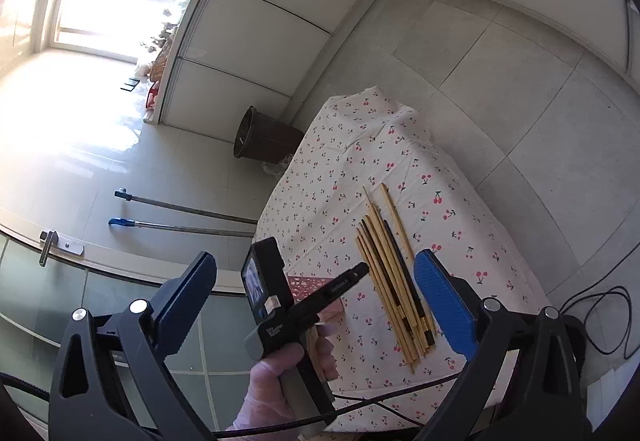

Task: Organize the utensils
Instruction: 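Reach the left gripper to the chopstick bundle and grasp one chopstick, then lift the chopstick with the left gripper while the right gripper grasps another chopstick, then lower both held chopsticks into the pink basket and open both grippers, then reach the left gripper to the bundle and grasp another chopstick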

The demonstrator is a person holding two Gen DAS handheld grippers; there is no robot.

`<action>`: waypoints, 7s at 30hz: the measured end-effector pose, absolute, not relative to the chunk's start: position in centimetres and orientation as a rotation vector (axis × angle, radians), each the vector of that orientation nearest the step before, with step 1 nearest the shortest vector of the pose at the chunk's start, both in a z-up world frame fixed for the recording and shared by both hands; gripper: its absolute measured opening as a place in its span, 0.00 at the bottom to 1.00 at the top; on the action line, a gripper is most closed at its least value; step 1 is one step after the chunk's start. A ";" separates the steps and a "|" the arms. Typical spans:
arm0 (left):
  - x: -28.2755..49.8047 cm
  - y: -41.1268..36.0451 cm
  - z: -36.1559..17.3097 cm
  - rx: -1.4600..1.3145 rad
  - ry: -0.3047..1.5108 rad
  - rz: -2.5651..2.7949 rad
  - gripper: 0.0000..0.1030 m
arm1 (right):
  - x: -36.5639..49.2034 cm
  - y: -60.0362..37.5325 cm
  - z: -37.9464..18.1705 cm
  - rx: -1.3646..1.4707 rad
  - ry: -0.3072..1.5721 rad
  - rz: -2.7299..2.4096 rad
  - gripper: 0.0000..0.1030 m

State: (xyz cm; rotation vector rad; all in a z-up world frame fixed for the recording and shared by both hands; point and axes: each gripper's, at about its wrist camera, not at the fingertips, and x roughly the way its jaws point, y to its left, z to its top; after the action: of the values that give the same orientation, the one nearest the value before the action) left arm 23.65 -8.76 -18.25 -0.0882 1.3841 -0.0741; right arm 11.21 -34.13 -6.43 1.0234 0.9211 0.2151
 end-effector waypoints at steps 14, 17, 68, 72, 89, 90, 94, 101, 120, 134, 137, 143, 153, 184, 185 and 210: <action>27.5 -9.5 -22.0 0.028 1.422 0.019 0.22 | 11.2 -34.4 -7.0 1.074 0.956 0.240 0.94; 28.5 -9.9 -22.5 0.040 1.435 -0.001 0.19 | 11.2 -34.6 -7.0 1.069 0.952 0.234 0.93; 7.7 2.1 -5.3 -0.140 0.864 -0.380 0.06 | 27.7 -21.0 -20.8 0.177 1.156 -0.108 0.07; 6.7 2.5 -3.7 -0.155 0.818 -0.390 0.06 | 24.3 -21.8 -15.7 0.188 1.060 -0.046 0.07; 9.2 6.8 4.1 -0.251 0.610 -0.192 0.06 | 14.9 -20.1 3.7 0.350 0.674 0.223 0.07; 9.8 7.3 4.3 -0.259 0.600 -0.168 0.06 | 15.3 -19.7 4.2 0.362 0.662 0.241 0.07; 12.1 8.6 5.1 -0.297 0.572 -0.099 0.06 | 16.6 -17.9 5.5 0.391 0.644 0.302 0.07; 15.0 8.4 2.4 -0.270 0.601 -0.101 0.17 | 18.0 -15.1 4.8 0.380 0.677 0.342 0.07; 12.3 10.8 2.0 -0.335 0.609 -0.027 0.58 | 19.1 -10.0 1.8 0.267 0.733 0.334 0.14; 11.7 9.1 1.2 -0.259 0.639 -0.023 0.64 | 16.6 -8.8 0.4 0.153 0.745 0.291 0.47; 11.6 8.5 0.6 -0.235 0.653 -0.025 0.69 | 15.7 -9.5 -0.1 0.130 0.751 0.266 0.51; 11.3 6.8 -0.4 -0.180 0.669 -0.025 0.75 | 14.5 -10.8 -1.0 0.092 0.764 0.230 0.60; 11.5 4.5 -2.4 -0.108 0.715 -0.014 0.90 | 11.7 -14.4 -2.6 0.063 0.771 0.141 0.83; 29.5 -13.0 -19.9 0.124 1.436 -0.125 0.69 | 12.6 -36.7 -4.4 0.904 0.857 0.021 0.93; 29.8 -12.9 -20.0 0.131 1.436 -0.118 0.65 | 12.7 -37.0 -4.5 0.913 0.862 0.018 0.93; 30.8 -13.6 -23.3 0.104 1.461 -0.196 0.04 | 14.9 -35.3 -6.8 0.807 0.976 -0.009 0.93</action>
State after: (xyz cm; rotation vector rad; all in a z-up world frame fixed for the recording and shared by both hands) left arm 30.77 -13.61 -23.35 0.1036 1.4614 -0.1961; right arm 14.90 -35.26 -6.78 0.8074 0.9762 -0.0086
